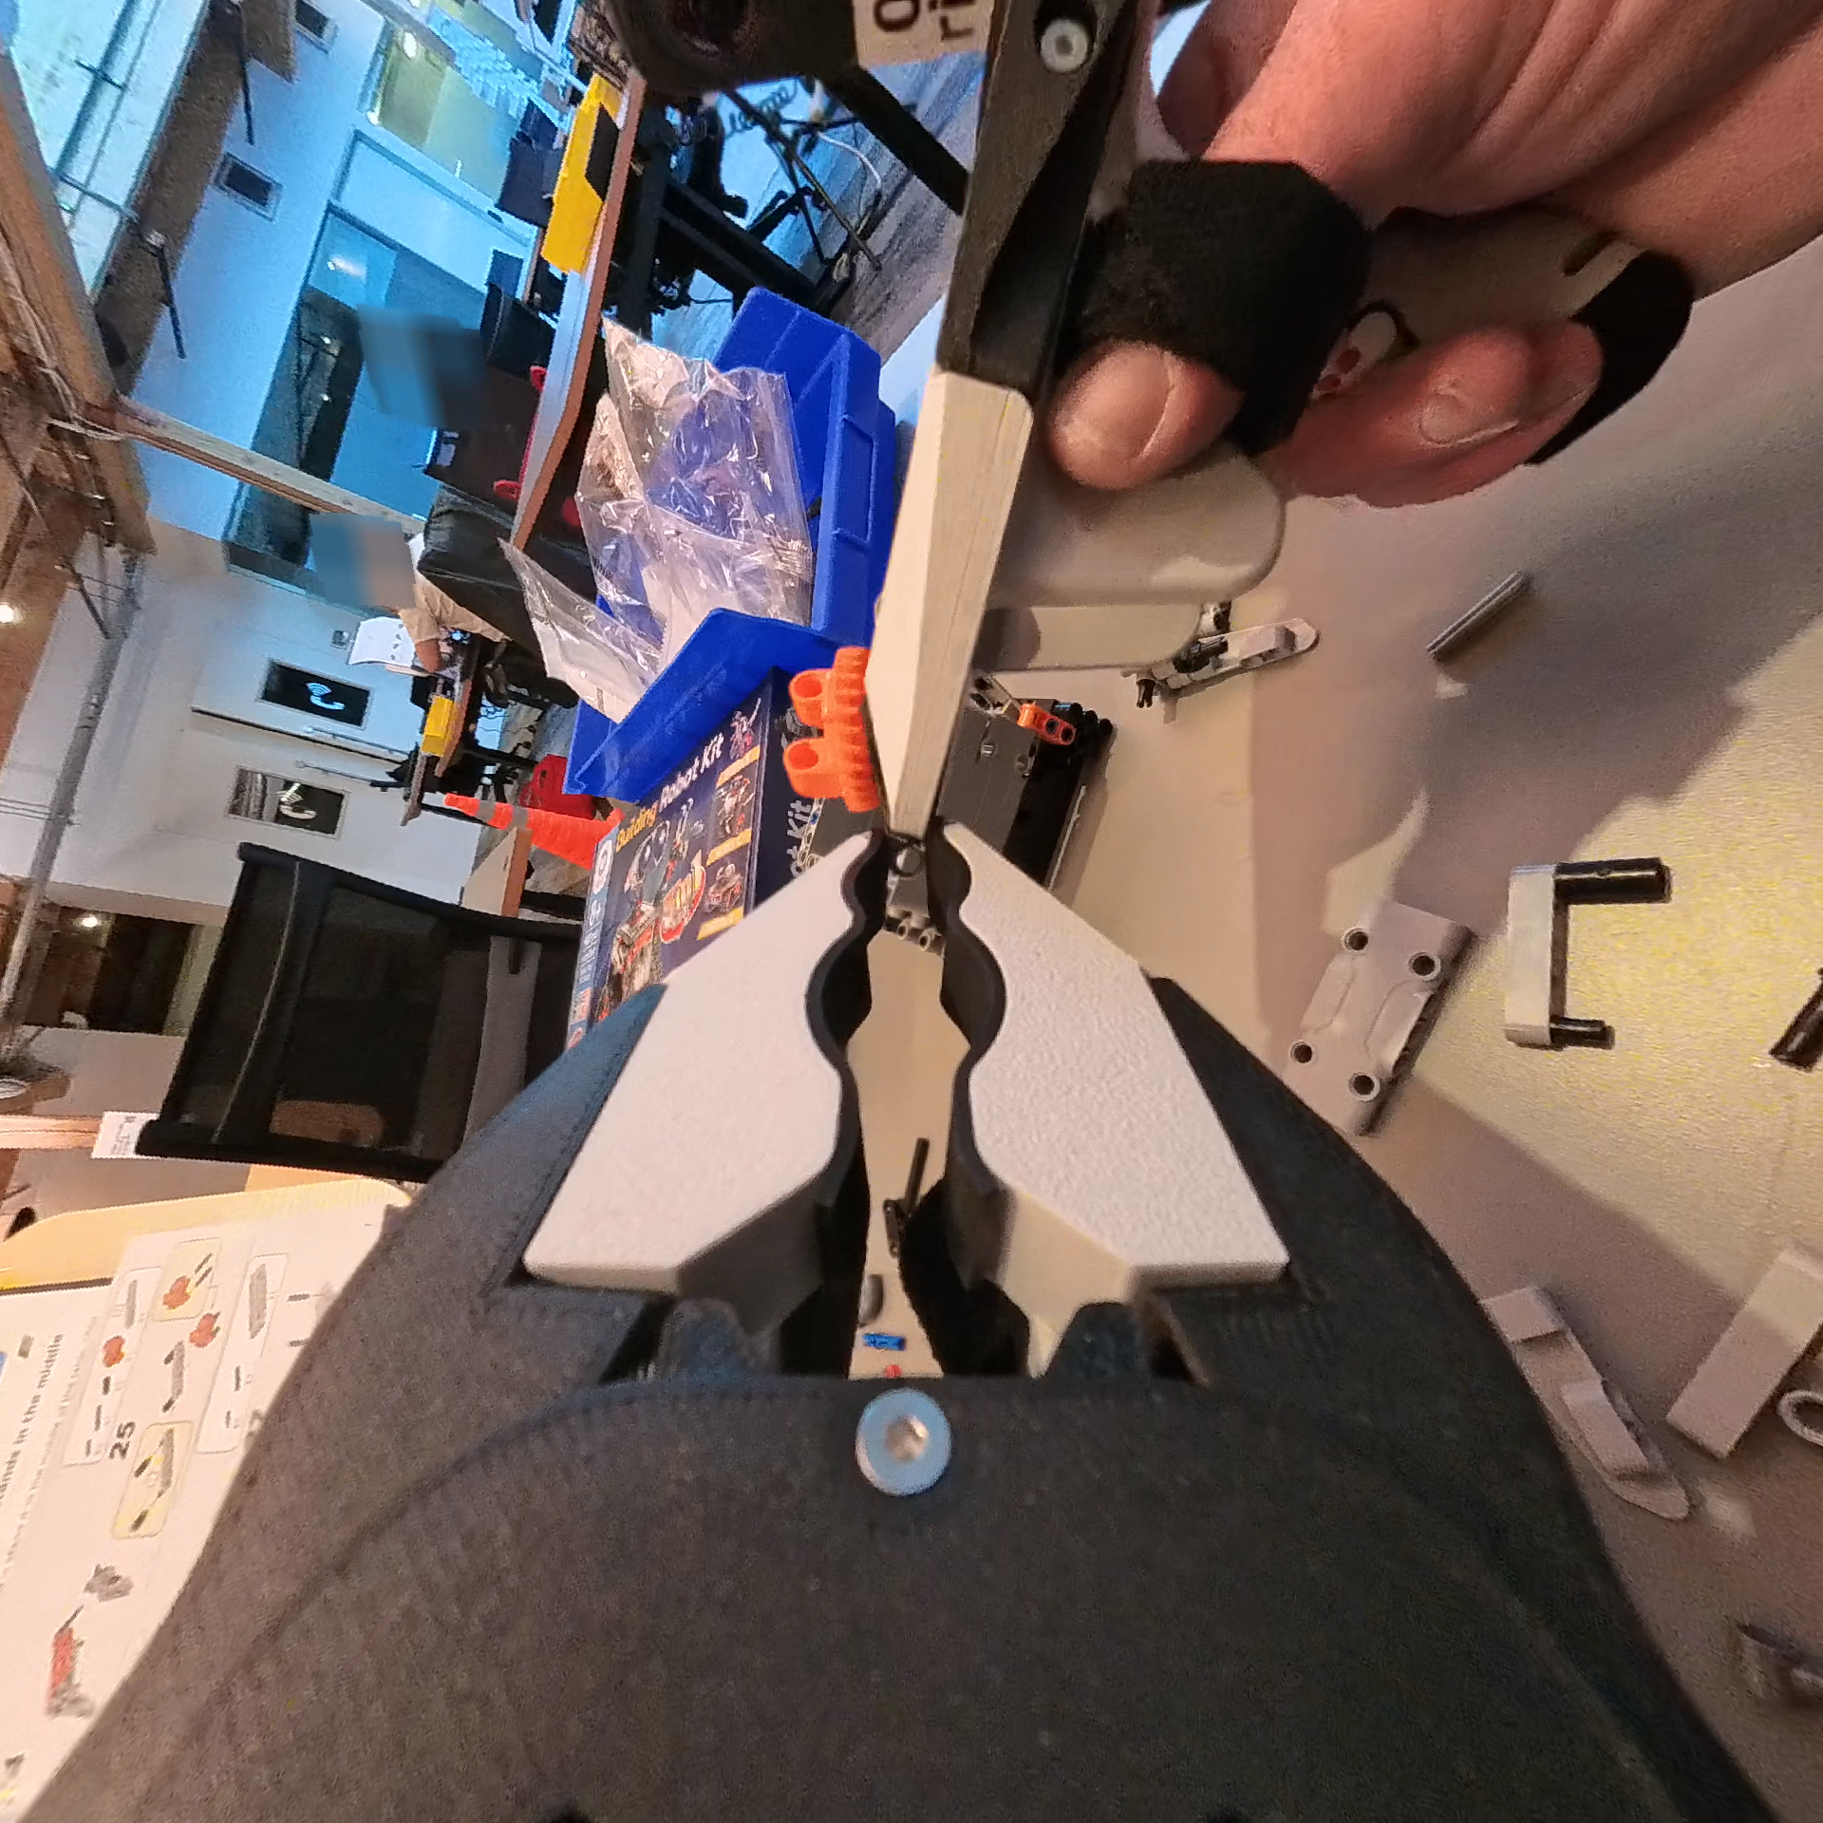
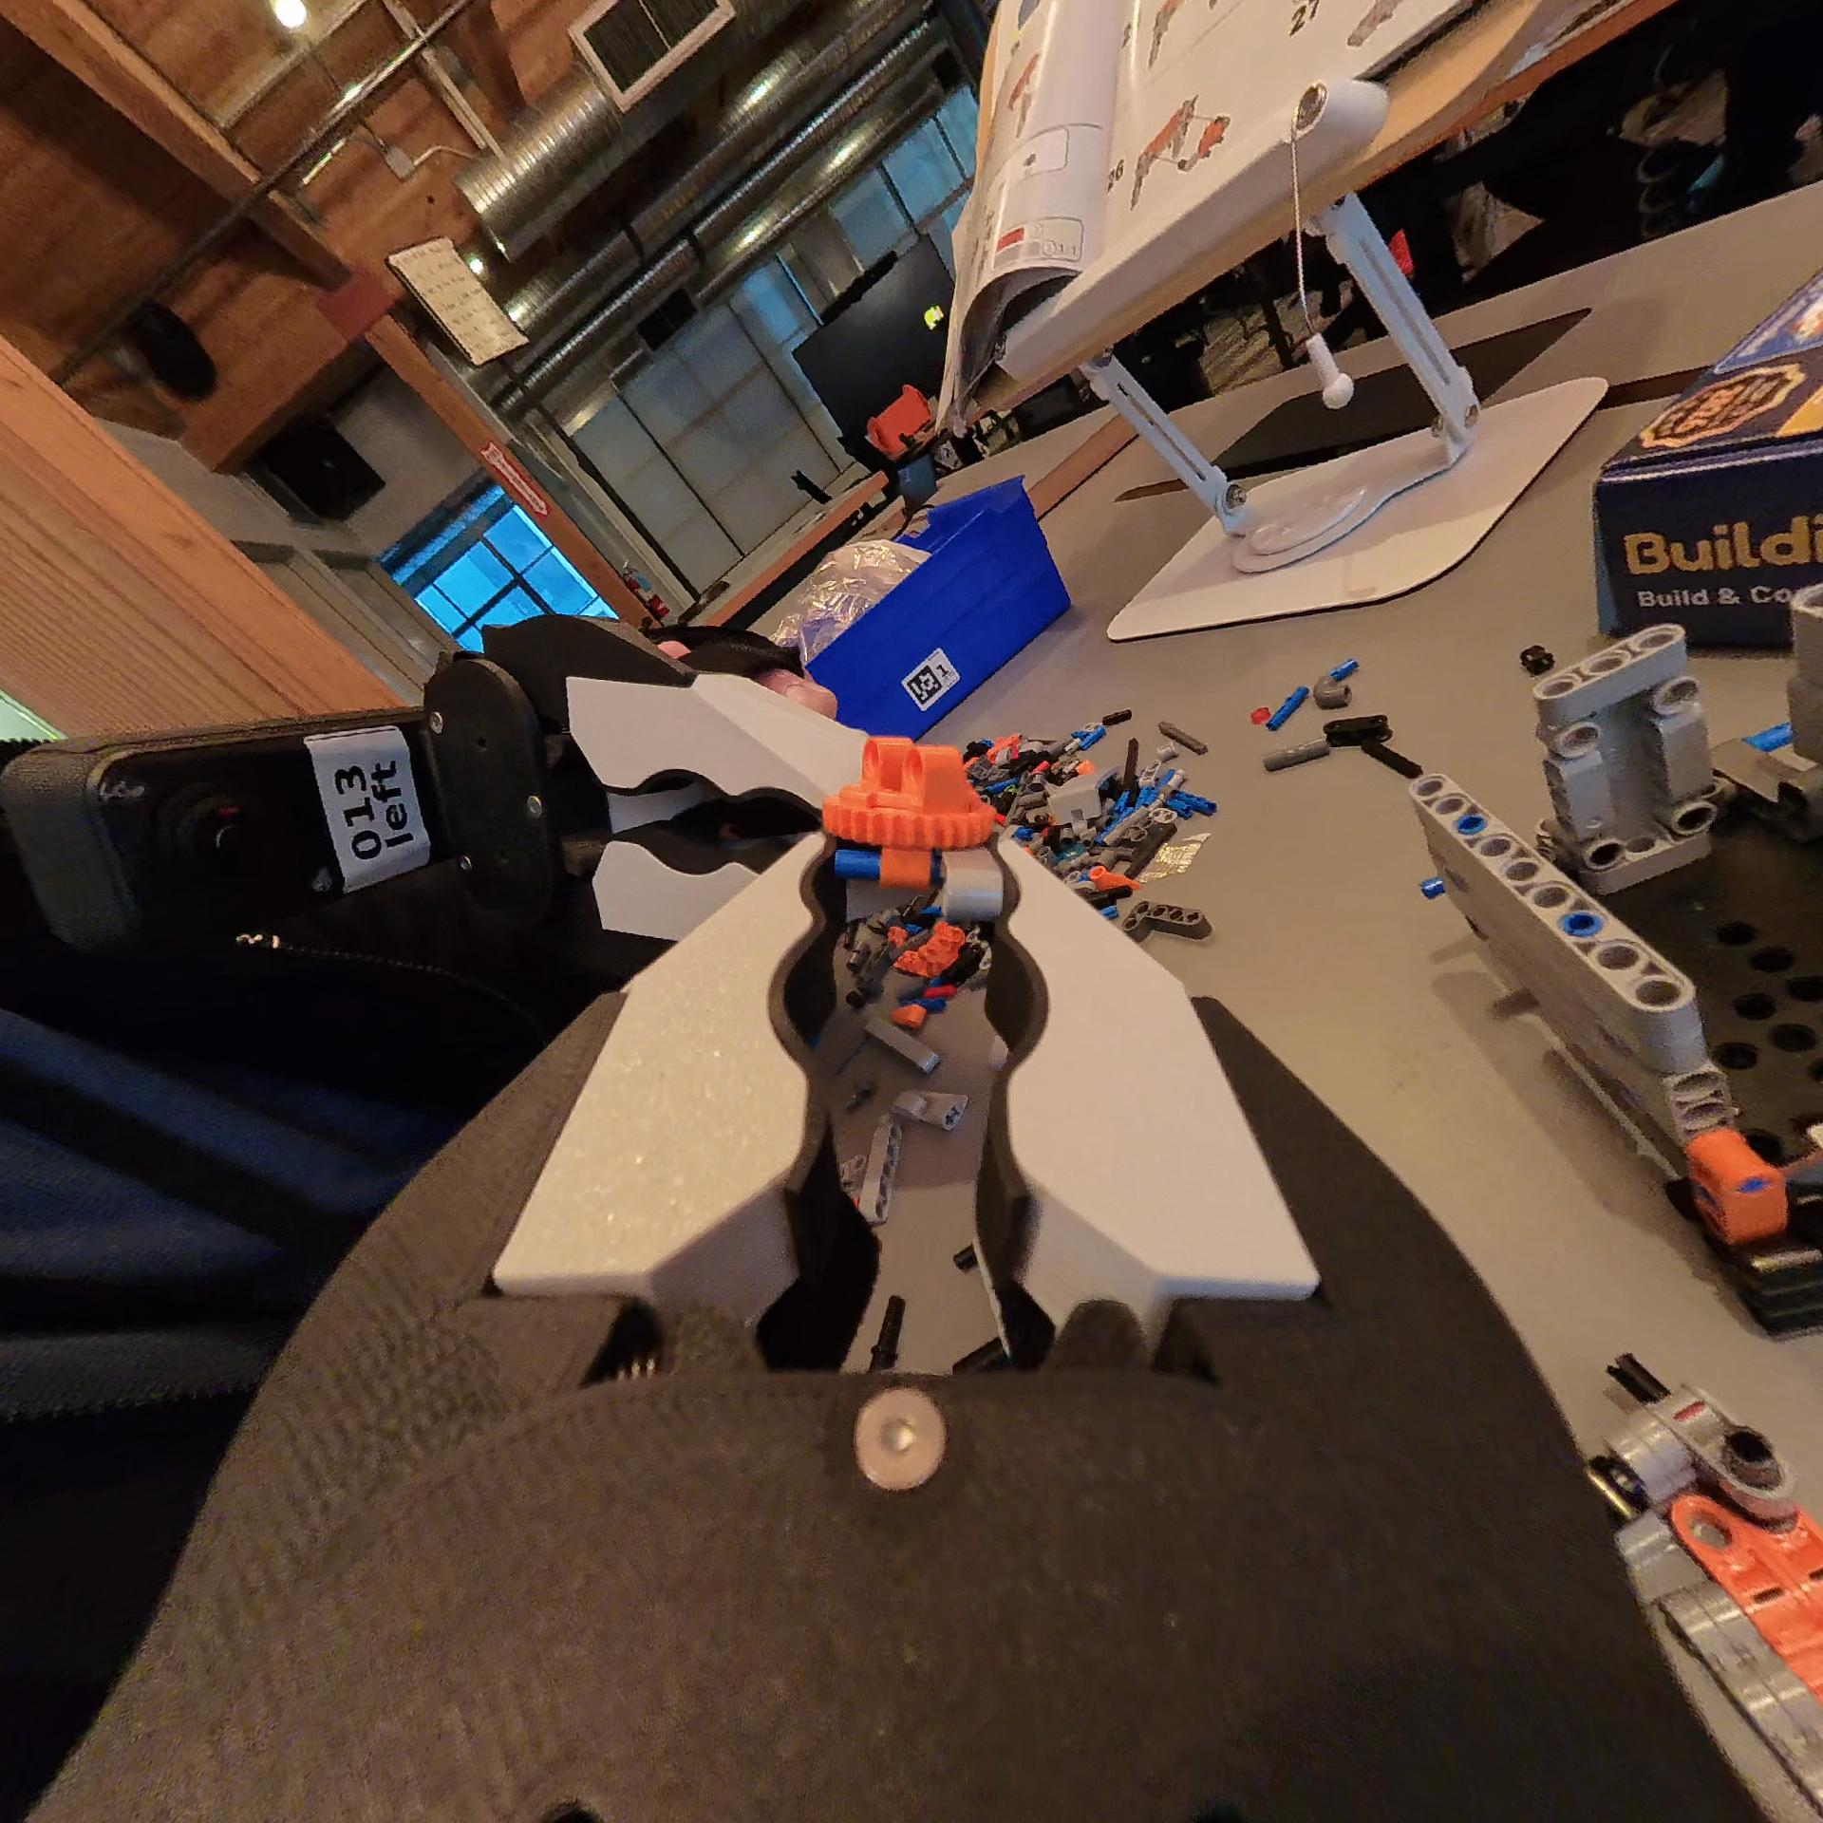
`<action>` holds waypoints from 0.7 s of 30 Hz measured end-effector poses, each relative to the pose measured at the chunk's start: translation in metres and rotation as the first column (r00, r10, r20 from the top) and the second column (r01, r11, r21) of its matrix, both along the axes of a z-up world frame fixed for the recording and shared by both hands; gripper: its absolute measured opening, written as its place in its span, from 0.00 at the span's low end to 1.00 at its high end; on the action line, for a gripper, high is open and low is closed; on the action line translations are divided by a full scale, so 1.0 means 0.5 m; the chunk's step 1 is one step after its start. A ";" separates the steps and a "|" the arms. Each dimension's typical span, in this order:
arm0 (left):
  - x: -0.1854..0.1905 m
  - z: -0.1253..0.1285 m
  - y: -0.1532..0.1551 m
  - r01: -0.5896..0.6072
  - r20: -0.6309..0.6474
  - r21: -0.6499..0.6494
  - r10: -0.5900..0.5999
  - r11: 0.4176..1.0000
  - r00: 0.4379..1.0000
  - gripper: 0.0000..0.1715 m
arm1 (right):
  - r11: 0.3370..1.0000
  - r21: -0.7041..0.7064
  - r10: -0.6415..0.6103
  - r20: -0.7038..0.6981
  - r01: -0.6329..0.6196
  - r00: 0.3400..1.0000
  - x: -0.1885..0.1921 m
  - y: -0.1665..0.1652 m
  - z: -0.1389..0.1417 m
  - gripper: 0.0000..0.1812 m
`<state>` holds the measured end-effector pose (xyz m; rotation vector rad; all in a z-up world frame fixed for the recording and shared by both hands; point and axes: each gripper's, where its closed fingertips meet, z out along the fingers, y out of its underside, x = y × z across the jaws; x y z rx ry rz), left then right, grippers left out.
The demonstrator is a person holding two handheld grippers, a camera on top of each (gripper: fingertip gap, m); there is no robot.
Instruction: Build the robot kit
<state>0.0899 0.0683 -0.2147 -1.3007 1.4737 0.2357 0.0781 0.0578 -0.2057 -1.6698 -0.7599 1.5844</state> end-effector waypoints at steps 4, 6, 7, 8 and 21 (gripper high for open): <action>0.000 0.000 -0.002 -0.018 -0.013 0.008 0.018 1.000 1.000 0.02 | 1.000 0.025 -0.011 0.020 0.010 1.000 -0.001 0.000 -0.003 0.12; -0.001 -0.004 0.002 -0.025 -0.010 -0.011 0.025 1.000 1.000 0.03 | 0.999 0.027 -0.017 0.034 0.016 0.999 -0.002 0.003 -0.006 0.13; -0.002 -0.003 0.003 -0.019 0.008 -0.025 0.019 1.000 1.000 0.03 | 1.000 0.013 -0.007 0.015 0.007 1.000 -0.002 0.004 -0.003 0.13; -0.001 0.002 0.004 -0.011 0.029 -0.018 0.012 1.000 1.000 0.03 | 1.000 0.012 -0.008 -0.014 0.008 1.000 -0.001 0.005 0.004 0.13; -0.018 0.017 0.004 0.026 0.083 -0.045 -0.022 0.999 0.996 0.03 | 0.994 0.102 -0.035 -0.063 0.042 0.997 0.022 0.006 0.038 0.15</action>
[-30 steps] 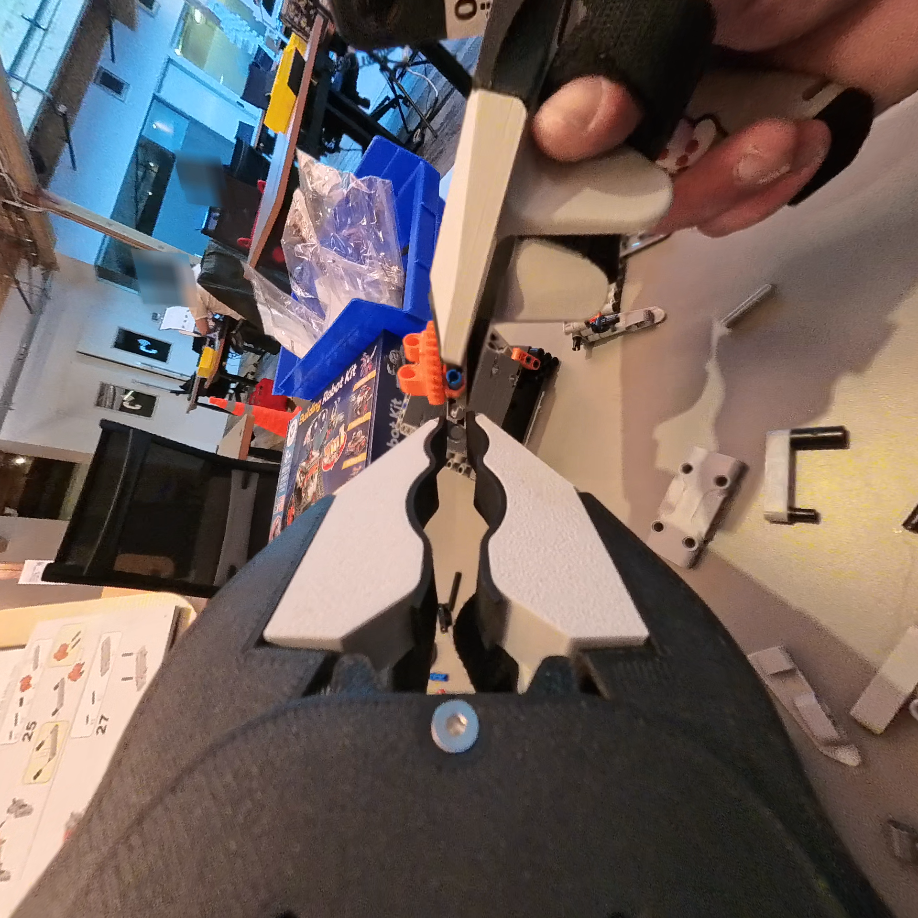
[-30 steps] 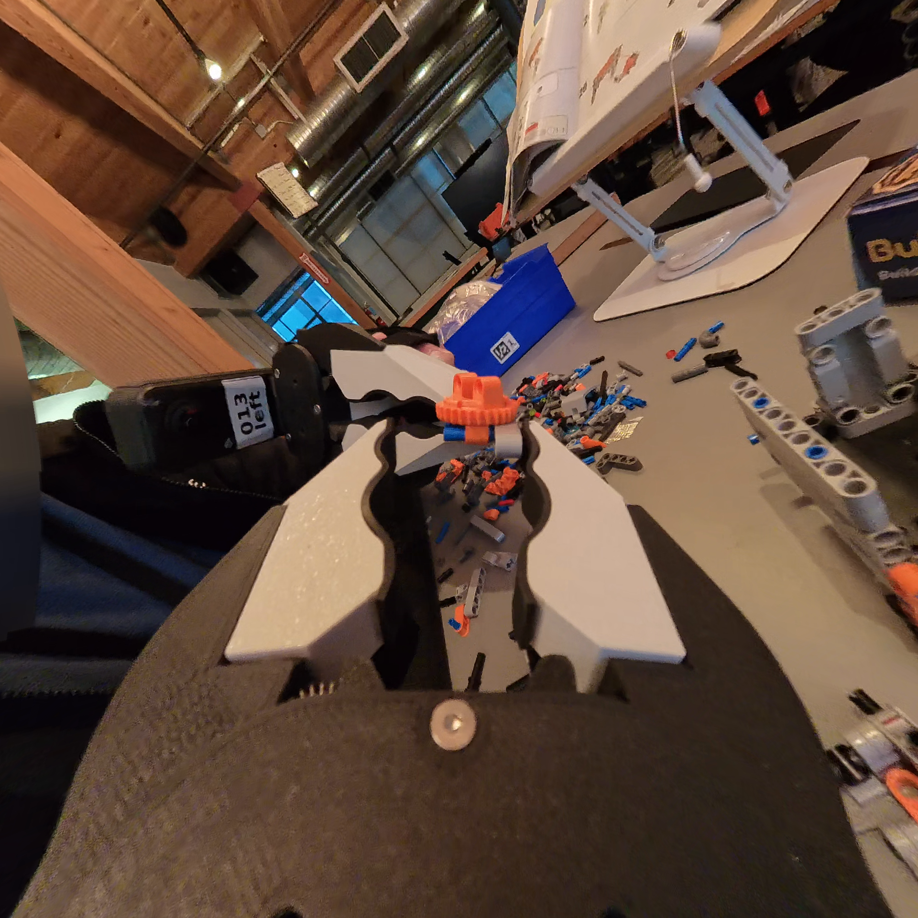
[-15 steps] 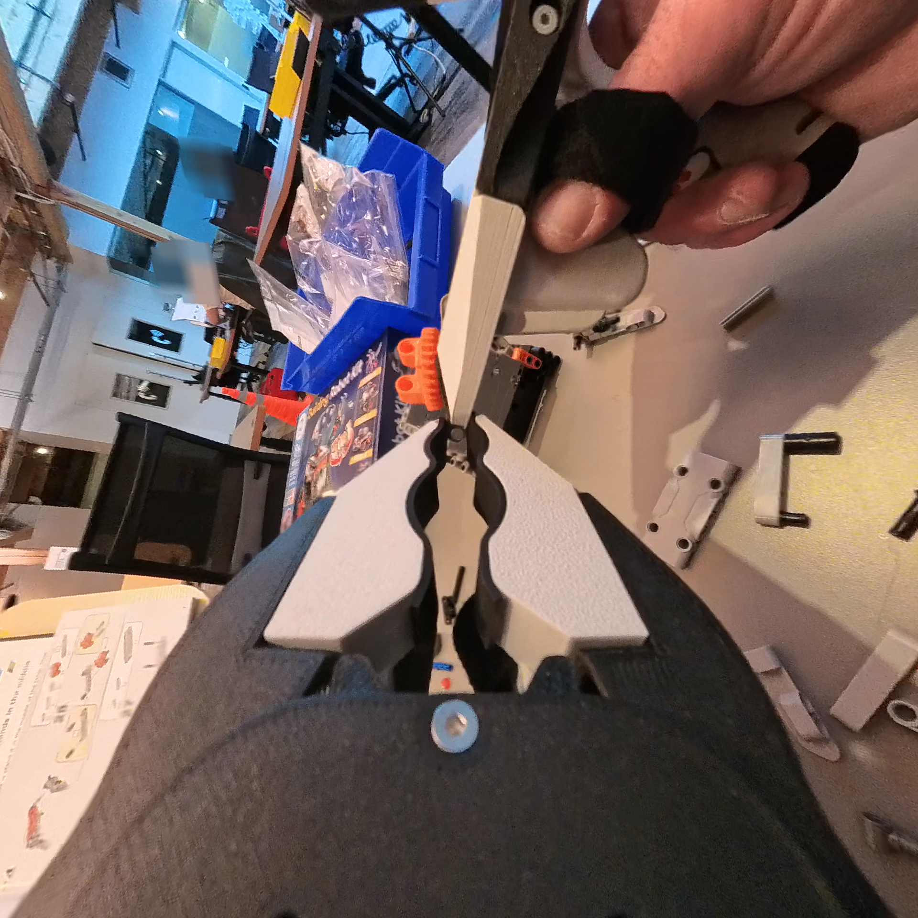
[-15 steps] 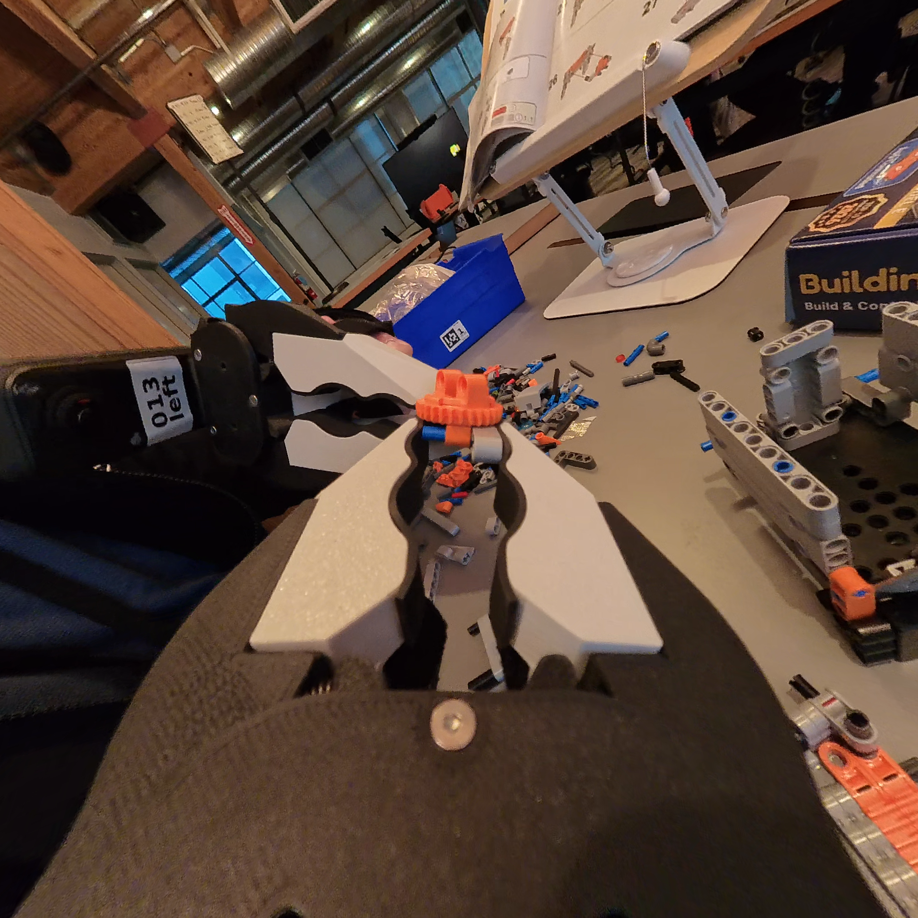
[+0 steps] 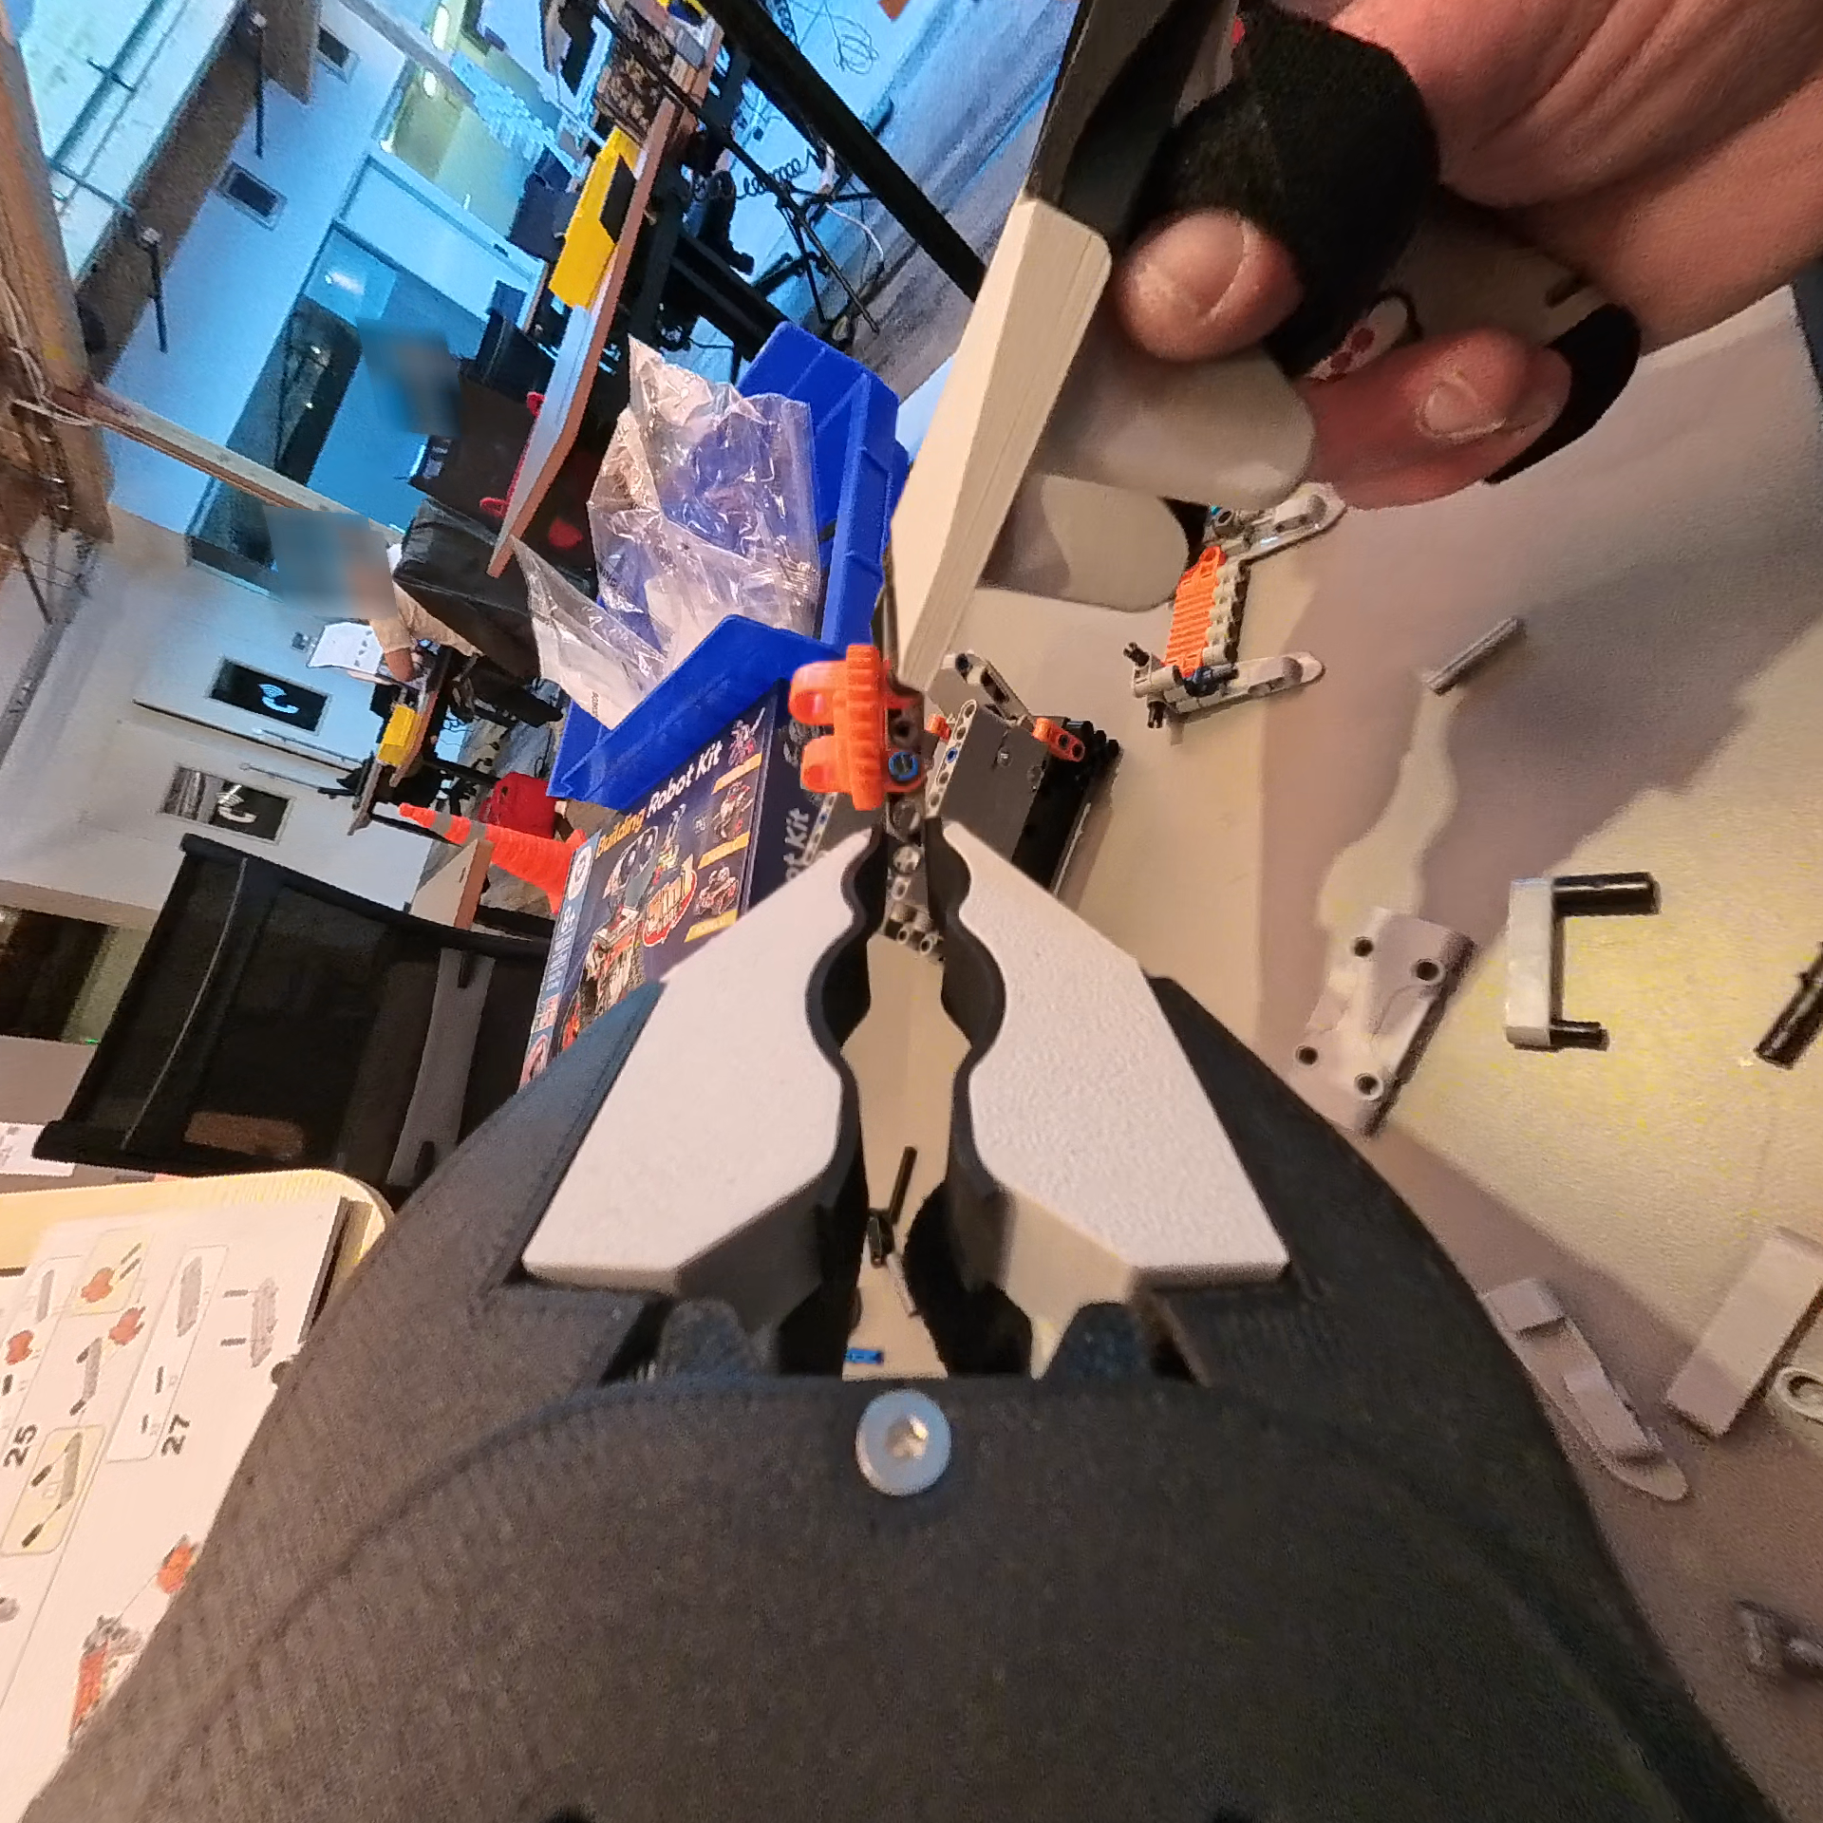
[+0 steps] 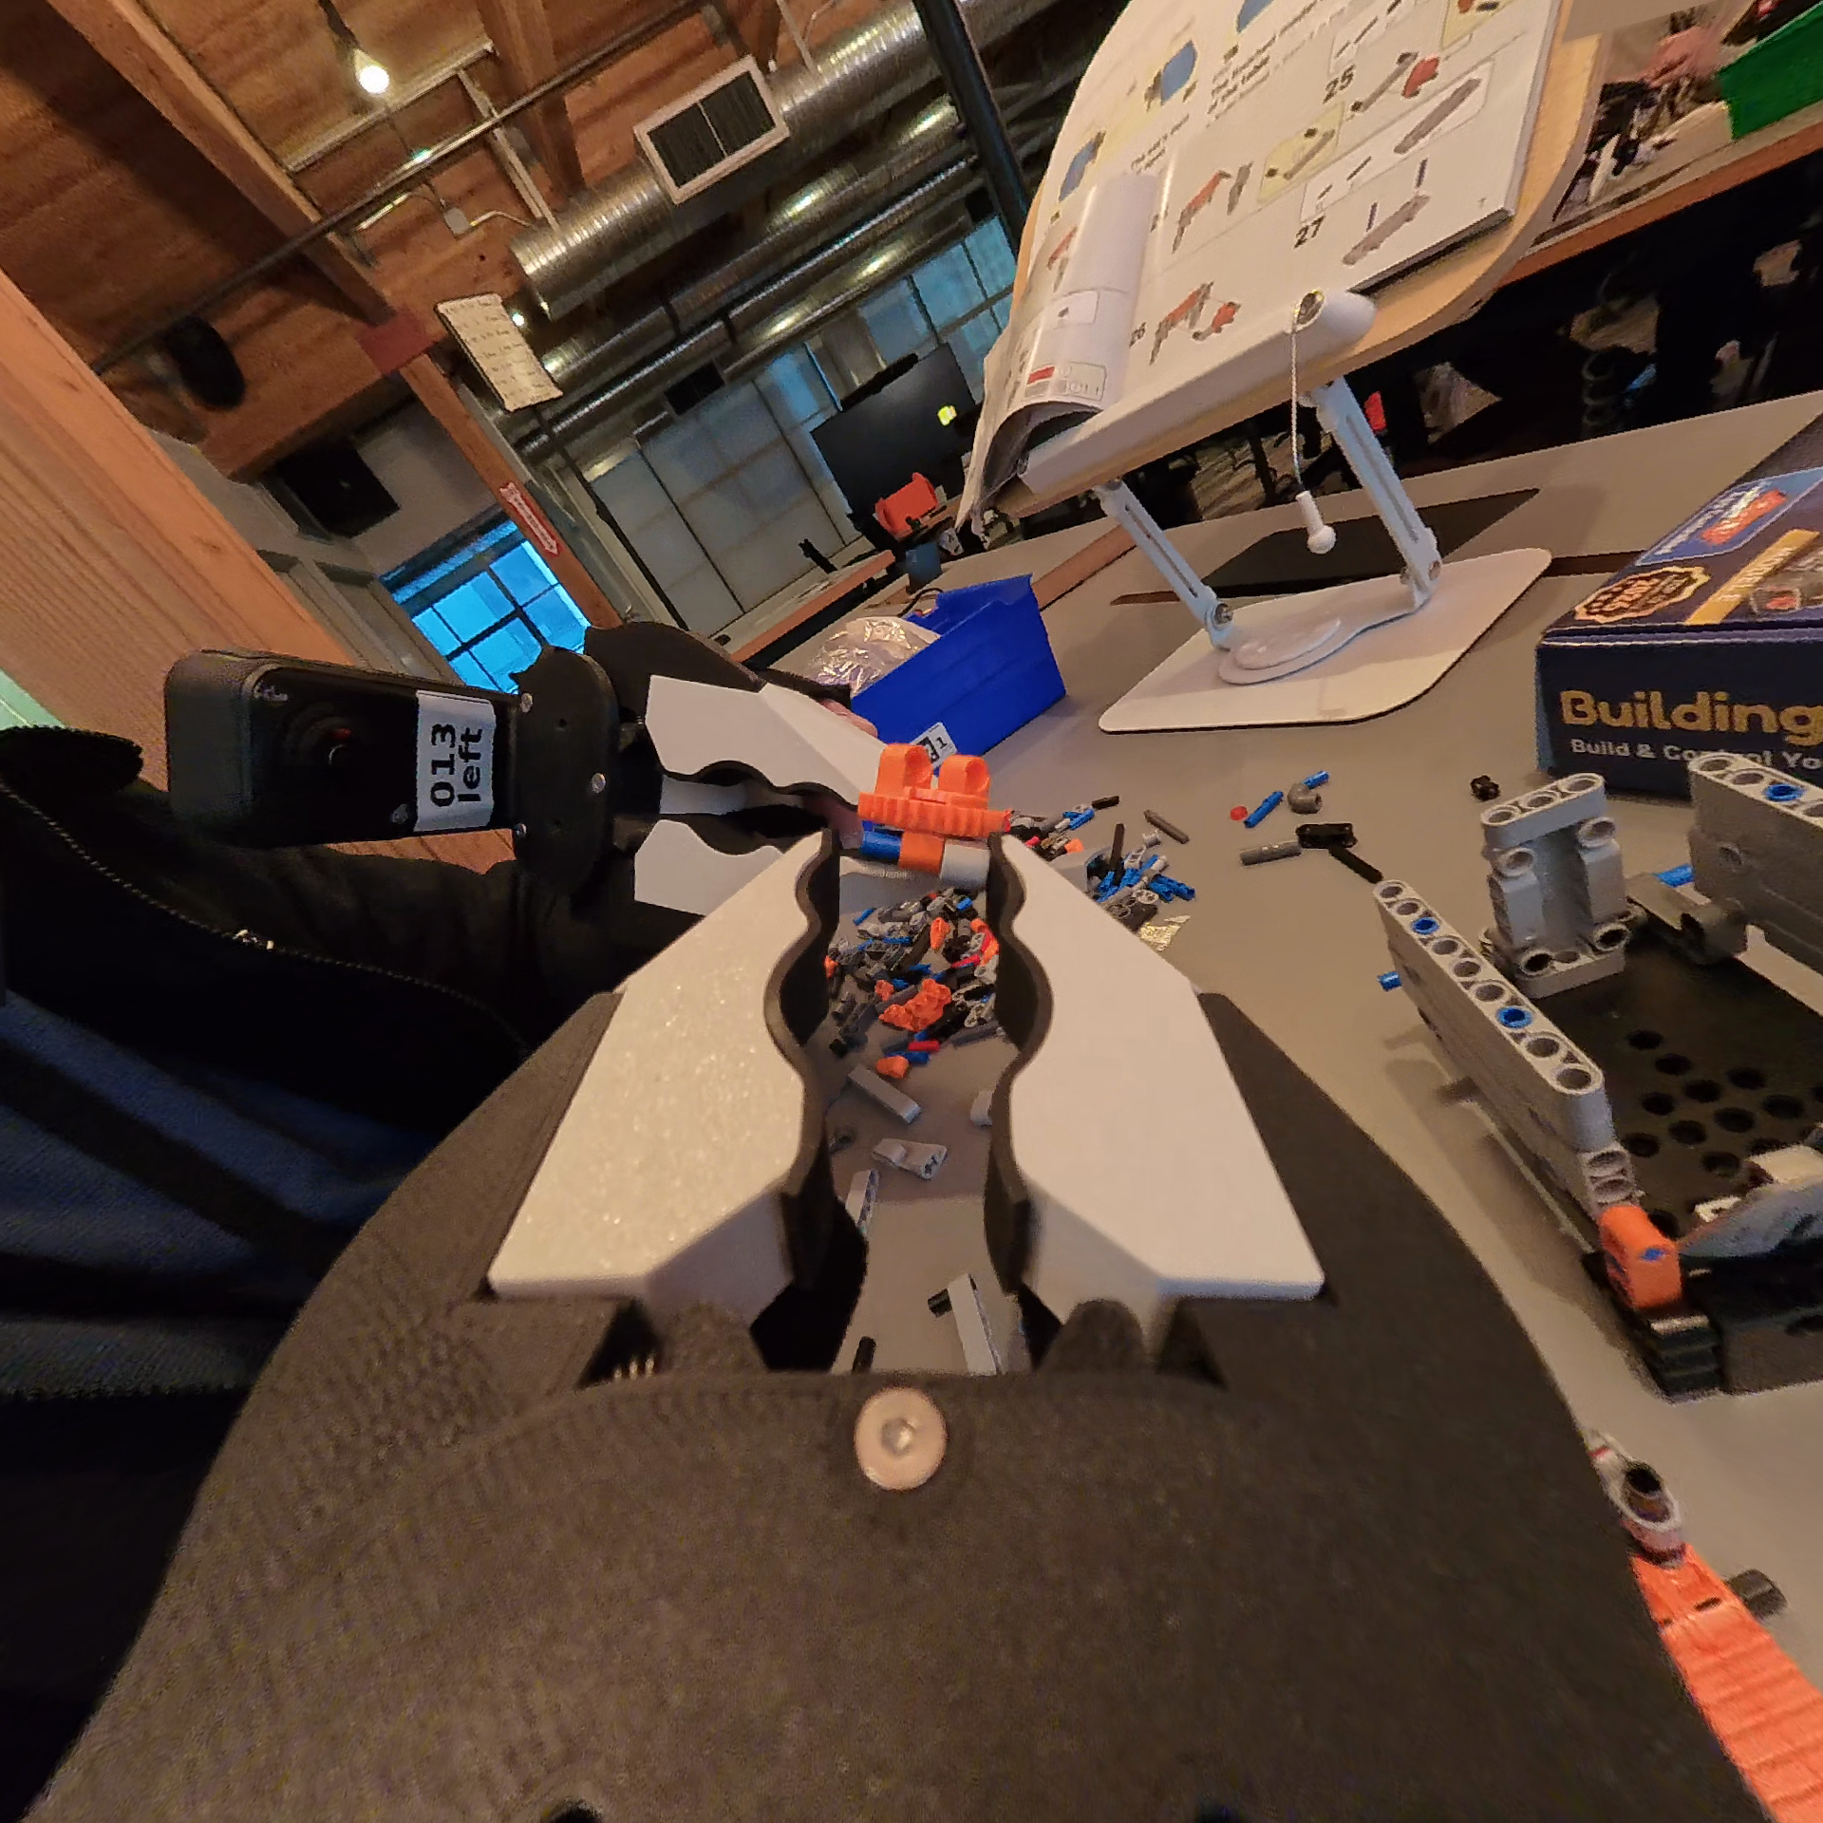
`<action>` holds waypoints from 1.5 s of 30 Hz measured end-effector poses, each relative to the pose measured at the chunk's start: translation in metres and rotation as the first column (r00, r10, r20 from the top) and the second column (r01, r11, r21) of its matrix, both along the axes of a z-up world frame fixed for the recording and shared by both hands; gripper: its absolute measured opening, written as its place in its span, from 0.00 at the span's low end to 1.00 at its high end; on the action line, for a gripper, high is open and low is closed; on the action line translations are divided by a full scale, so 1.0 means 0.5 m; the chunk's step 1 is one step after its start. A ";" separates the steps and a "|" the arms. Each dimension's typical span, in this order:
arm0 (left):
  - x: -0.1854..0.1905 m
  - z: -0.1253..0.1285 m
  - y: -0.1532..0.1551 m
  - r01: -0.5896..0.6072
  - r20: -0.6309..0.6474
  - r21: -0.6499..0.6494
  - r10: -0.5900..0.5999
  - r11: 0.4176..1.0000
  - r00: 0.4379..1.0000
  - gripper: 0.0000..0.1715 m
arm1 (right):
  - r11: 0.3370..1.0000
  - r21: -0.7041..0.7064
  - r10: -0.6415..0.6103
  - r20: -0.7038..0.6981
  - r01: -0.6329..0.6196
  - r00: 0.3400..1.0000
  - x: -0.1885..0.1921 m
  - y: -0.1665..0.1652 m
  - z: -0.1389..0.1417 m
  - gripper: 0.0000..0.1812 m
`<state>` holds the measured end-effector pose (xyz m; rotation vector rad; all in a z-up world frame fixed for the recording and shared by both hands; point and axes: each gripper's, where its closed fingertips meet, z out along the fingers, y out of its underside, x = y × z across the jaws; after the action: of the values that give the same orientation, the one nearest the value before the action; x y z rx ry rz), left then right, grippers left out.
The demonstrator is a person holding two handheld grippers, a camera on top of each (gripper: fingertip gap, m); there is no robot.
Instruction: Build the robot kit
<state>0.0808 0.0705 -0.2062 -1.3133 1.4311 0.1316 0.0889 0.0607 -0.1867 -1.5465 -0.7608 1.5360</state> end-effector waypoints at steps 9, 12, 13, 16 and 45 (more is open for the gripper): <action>-0.003 -0.006 -0.002 0.011 -0.033 0.018 -0.011 1.000 0.999 0.03 | 0.998 0.066 -0.022 0.060 0.018 0.998 -0.004 -0.002 -0.007 0.12; -0.003 -0.008 -0.001 0.006 -0.039 0.024 -0.005 1.000 0.999 0.03 | 0.993 0.110 -0.051 0.103 0.040 0.993 -0.006 -0.002 -0.008 0.12; -0.004 -0.008 -0.001 0.004 -0.042 0.030 -0.003 1.000 0.999 0.03 | 0.994 0.102 -0.048 0.100 0.038 0.994 -0.006 -0.002 -0.008 0.11; -0.003 -0.007 -0.001 0.006 -0.033 0.024 -0.005 1.000 0.999 0.03 | 0.994 0.100 -0.046 0.089 0.037 0.995 -0.006 -0.002 -0.005 0.12; -0.026 -0.007 -0.036 0.141 0.054 -0.333 -0.130 0.932 0.990 0.03 | 0.951 0.310 -0.111 0.330 0.003 0.937 -0.027 -0.002 -0.023 0.11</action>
<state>0.0676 0.0525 -0.2098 -1.4774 1.5590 -0.2362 0.0752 0.0598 -0.1980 -1.6005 -1.0849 1.0529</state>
